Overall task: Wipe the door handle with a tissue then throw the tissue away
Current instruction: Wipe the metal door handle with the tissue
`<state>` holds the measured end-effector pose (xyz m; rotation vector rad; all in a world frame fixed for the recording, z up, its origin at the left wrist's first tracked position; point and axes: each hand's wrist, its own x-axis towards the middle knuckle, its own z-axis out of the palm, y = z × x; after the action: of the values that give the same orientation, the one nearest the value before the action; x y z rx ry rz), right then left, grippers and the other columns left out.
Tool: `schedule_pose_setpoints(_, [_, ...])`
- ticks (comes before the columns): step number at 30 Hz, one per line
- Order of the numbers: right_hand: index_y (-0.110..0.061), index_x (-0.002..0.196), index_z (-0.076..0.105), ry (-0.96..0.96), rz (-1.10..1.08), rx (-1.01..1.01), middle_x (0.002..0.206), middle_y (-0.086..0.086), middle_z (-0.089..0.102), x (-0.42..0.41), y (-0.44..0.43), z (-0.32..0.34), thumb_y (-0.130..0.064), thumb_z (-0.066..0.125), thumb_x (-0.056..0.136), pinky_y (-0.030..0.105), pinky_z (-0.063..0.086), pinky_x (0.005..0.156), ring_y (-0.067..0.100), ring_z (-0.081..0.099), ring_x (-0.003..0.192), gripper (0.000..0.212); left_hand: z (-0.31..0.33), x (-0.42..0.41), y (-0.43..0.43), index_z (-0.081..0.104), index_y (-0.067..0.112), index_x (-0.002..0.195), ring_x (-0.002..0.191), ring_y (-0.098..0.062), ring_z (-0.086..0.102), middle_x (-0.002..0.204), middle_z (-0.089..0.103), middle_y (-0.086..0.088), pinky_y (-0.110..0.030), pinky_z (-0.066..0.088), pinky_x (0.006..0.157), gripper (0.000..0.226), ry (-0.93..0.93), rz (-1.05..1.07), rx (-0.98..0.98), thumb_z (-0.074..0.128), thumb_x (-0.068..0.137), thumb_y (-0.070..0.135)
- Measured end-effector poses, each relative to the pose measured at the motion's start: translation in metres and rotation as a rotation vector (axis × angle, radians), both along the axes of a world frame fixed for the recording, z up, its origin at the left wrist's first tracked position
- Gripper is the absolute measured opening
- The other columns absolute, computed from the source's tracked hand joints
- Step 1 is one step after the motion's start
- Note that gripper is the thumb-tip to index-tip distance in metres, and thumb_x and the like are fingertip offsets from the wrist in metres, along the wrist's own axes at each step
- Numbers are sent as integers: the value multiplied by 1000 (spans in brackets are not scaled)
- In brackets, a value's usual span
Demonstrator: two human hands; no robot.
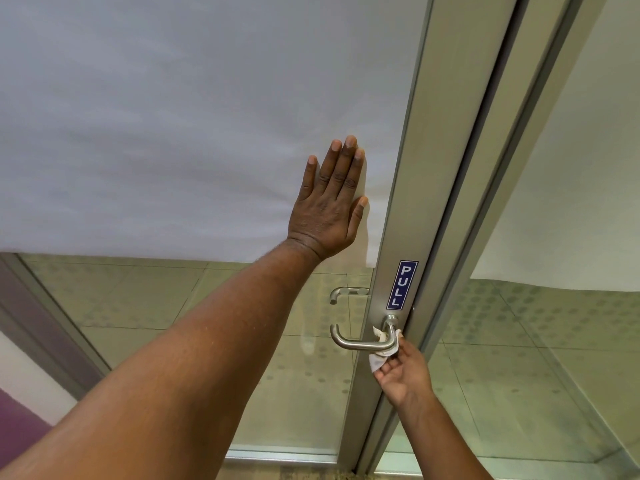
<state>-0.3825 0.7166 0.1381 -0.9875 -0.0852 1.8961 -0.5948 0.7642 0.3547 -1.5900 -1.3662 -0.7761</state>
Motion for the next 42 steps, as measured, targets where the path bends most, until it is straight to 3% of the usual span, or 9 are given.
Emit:
schedule_pose_setpoints(3, [-7,107,70,55,-31,21,90,13,80,-2,-9,-7,-20,63,96,43,55,87,28,70,96,18,0,0,0,9,5,163,157,-22,-14,170,8,-16,-47,-7,129,71,-1,3,-5,33,105,38])
schedule_pose_setpoints(12, [1,109,65,130,-104,74,101,20,78,-17,-33,-25,-3,59,96,46,62,81,34,72,100,15,2,1,-4,11,4,162,159,-26,-1,169,13,-17,-45,-9,128,71,-1,2,-5,38,105,36])
schedule_pose_setpoints(17, [3,113,64,91,-111,131,99,19,78,-33,-44,-26,-6,71,77,37,65,71,30,78,89,37,3,2,-6,13,4,162,157,-34,11,169,18,-19,-47,-4,128,70,-4,-7,-23,38,105,35])
schedule_pose_setpoints(25, [7,118,63,44,-101,146,100,22,78,-61,-54,-26,-1,69,88,33,64,71,29,78,88,31,3,3,-5,14,4,162,157,-34,11,169,20,-19,-49,-2,128,69,-4,-5,-40,36,105,35])
schedule_pose_setpoints(32, [6,122,63,24,-39,157,115,27,73,-78,-61,-22,-7,72,86,36,64,79,36,74,103,40,4,3,-5,16,4,161,157,-33,11,169,19,-18,-49,-2,128,68,-1,-2,-44,36,104,35])
schedule_pose_setpoints(35, [2,124,66,22,30,160,118,25,73,-89,-62,-17,-12,70,91,42,60,92,36,72,108,36,4,2,-5,17,4,162,157,-33,11,169,19,-18,-49,0,128,68,1,1,-52,34,105,36])
schedule_pose_setpoints(39, [5,114,71,16,67,124,110,27,75,-103,-60,-2,-1,67,92,40,65,71,37,76,97,23,3,2,-5,17,4,162,157,-33,11,169,17,-18,-49,-1,128,68,4,2,-51,34,105,36])
schedule_pose_setpoints(42, [1,118,69,18,119,195,111,23,76,-99,-58,14,5,61,93,33,64,67,30,77,95,27,3,2,-5,17,4,162,157,-33,10,169,19,-18,-48,-3,128,69,0,-1,-45,37,104,35])
